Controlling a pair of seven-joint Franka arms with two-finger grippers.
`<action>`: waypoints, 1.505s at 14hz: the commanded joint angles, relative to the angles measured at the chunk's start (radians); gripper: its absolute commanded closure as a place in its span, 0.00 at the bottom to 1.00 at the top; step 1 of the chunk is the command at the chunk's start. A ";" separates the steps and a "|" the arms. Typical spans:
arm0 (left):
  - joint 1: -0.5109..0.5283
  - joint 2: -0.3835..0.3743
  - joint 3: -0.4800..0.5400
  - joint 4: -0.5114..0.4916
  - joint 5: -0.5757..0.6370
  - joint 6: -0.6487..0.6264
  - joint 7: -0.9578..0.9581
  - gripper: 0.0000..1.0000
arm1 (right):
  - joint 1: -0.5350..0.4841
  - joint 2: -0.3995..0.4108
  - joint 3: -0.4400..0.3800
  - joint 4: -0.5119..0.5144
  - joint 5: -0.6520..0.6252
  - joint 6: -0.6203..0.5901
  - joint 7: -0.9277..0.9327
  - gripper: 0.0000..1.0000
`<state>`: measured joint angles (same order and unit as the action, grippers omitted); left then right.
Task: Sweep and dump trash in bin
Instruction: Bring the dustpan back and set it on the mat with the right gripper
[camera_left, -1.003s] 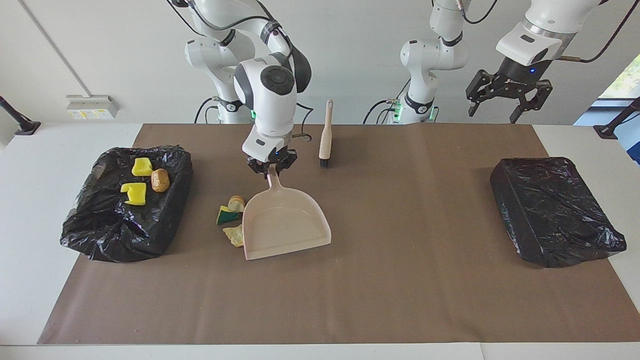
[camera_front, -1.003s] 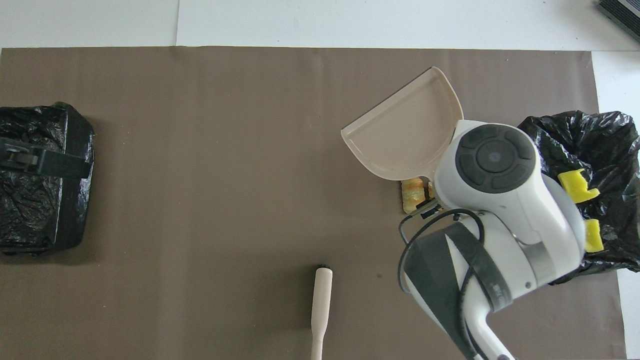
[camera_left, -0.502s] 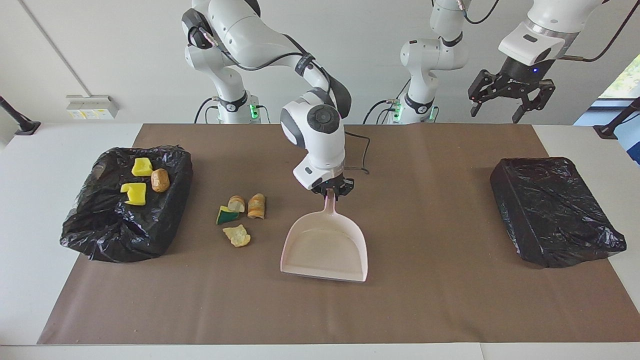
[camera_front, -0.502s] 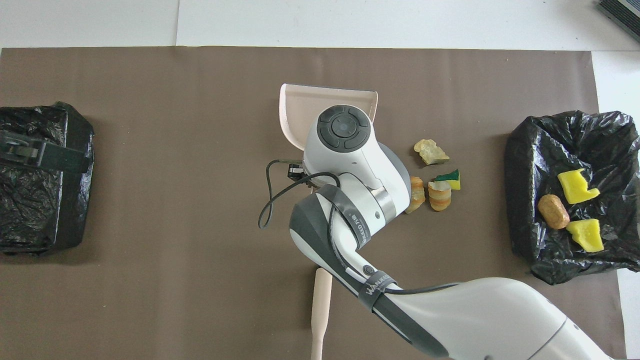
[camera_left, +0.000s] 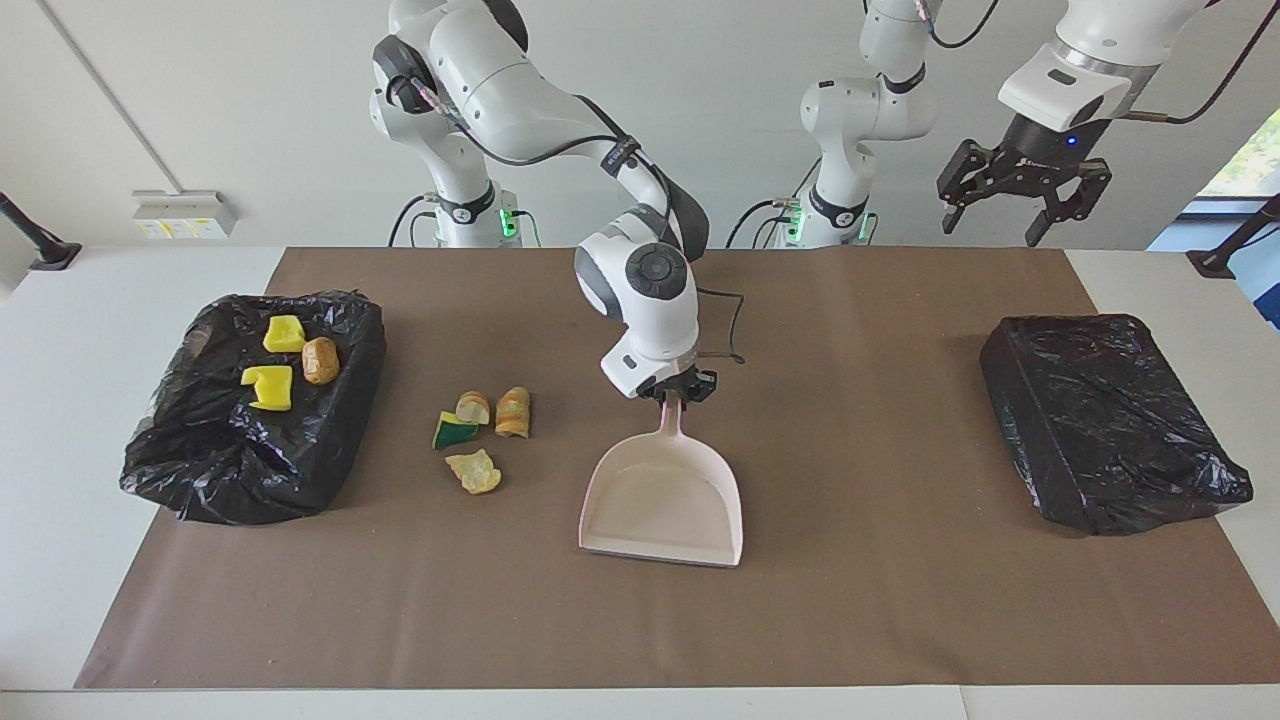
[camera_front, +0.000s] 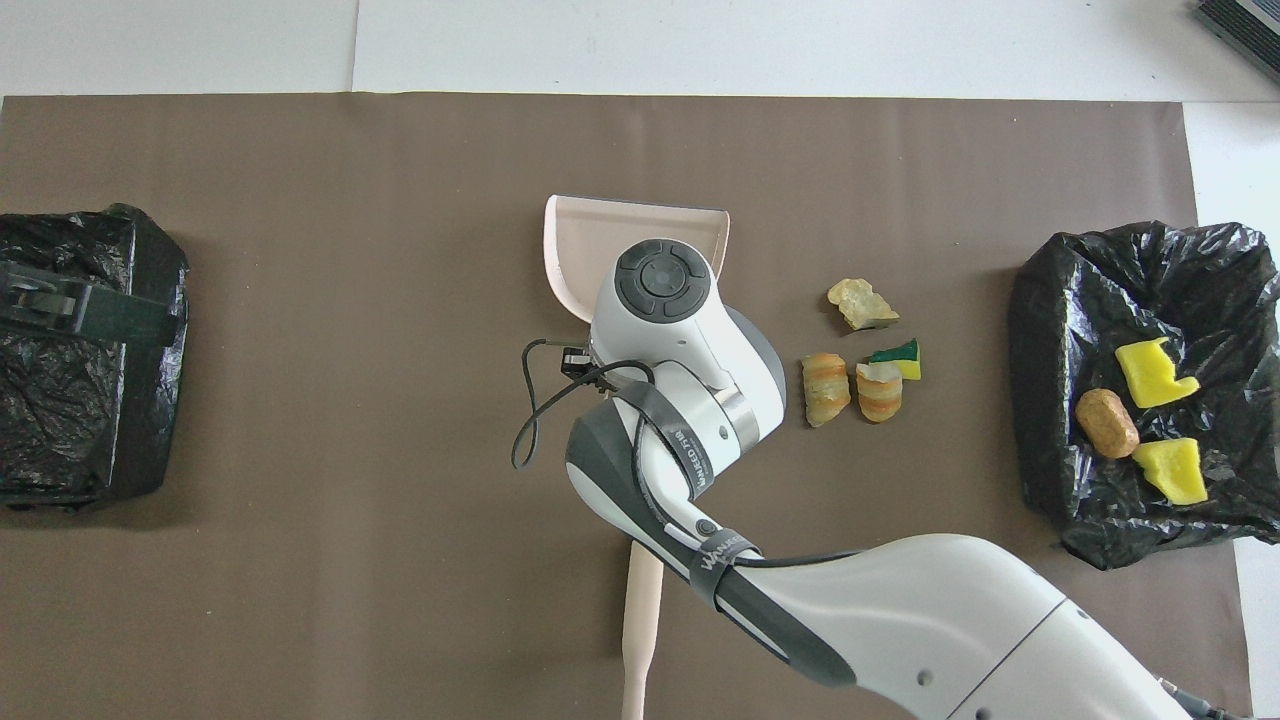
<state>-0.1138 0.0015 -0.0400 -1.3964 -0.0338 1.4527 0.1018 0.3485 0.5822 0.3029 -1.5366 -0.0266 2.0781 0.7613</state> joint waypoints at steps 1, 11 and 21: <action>-0.018 -0.026 0.006 -0.029 0.018 -0.002 0.004 0.00 | -0.002 -0.042 -0.002 -0.051 0.022 0.001 -0.037 0.00; -0.026 -0.025 0.000 -0.030 0.008 0.037 -0.005 0.00 | 0.027 -0.436 0.033 -0.339 0.174 -0.197 -0.033 0.00; -0.205 0.188 -0.011 -0.030 0.018 0.322 -0.056 0.00 | 0.231 -0.825 0.033 -0.936 0.485 -0.017 -0.004 0.00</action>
<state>-0.2630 0.1588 -0.0628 -1.4271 -0.0332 1.7224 0.0789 0.5523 -0.1787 0.3396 -2.3738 0.4189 2.0001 0.7556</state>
